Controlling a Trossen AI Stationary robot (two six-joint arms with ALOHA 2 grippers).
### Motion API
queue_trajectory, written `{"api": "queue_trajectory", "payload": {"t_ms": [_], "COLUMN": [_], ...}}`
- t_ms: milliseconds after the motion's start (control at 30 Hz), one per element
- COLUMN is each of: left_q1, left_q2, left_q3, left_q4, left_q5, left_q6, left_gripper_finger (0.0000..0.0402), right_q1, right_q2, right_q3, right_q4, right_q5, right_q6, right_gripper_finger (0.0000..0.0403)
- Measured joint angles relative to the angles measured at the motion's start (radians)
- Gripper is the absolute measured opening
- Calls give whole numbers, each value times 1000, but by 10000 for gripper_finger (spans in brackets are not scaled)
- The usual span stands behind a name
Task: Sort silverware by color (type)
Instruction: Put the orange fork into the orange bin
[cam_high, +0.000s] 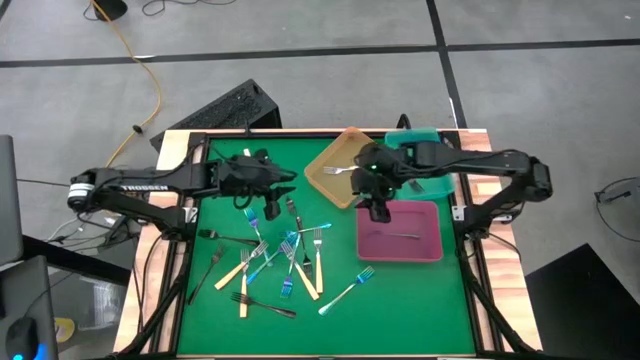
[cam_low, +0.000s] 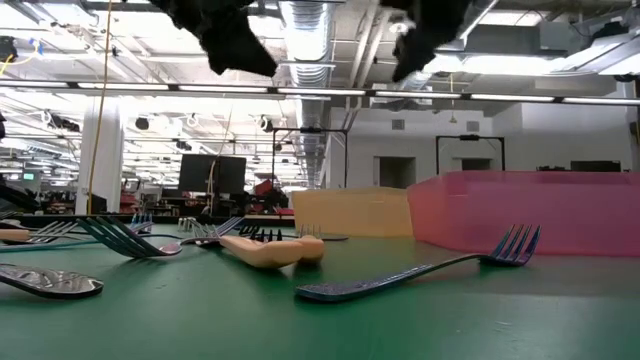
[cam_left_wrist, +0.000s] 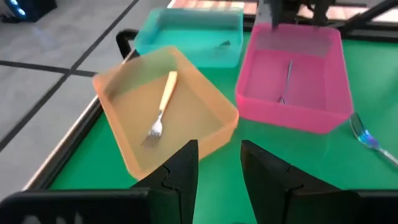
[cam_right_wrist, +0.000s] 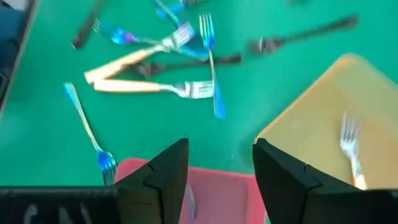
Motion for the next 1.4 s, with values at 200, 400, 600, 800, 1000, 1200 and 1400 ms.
{"api": "queue_trajectory", "payload": {"t_ms": [200, 400, 600, 800, 1000, 1200, 1400], "left_q1": [0, -29, -58, -95, -142, -82, 149], "left_q2": [-60, -60, -34, -33, -32, -32, -32], "left_q3": [-121, -228, -245, -245, -245, -237, -231], "left_q4": [5, 3, -43, -126, -275, -272, -275], "left_q5": [-3, -2, -15, -114, -238, -447, -280], "left_q6": [-53, -109, -180, -271, -446, -638, -688], "left_gripper_finger": [107, 107, 107, 107, 103, 99, 98], "right_q1": [15, 48, 55, 57, 57, 49, 40], "right_q2": [-35, -28, 2, 55, 132, 207, 233], "right_q3": [0, -2, -9, -6, -8, -8, -8], "right_q4": [146, 171, 147, 160, 132, 165, 164], "right_q5": [-8, -8, 1, 2, 28, 53, 53], "right_q6": [-25, -70, -71, -48, -45, -45, -44], "right_gripper_finger": [198, 198, 198, 198, 198, 198, 198]}}
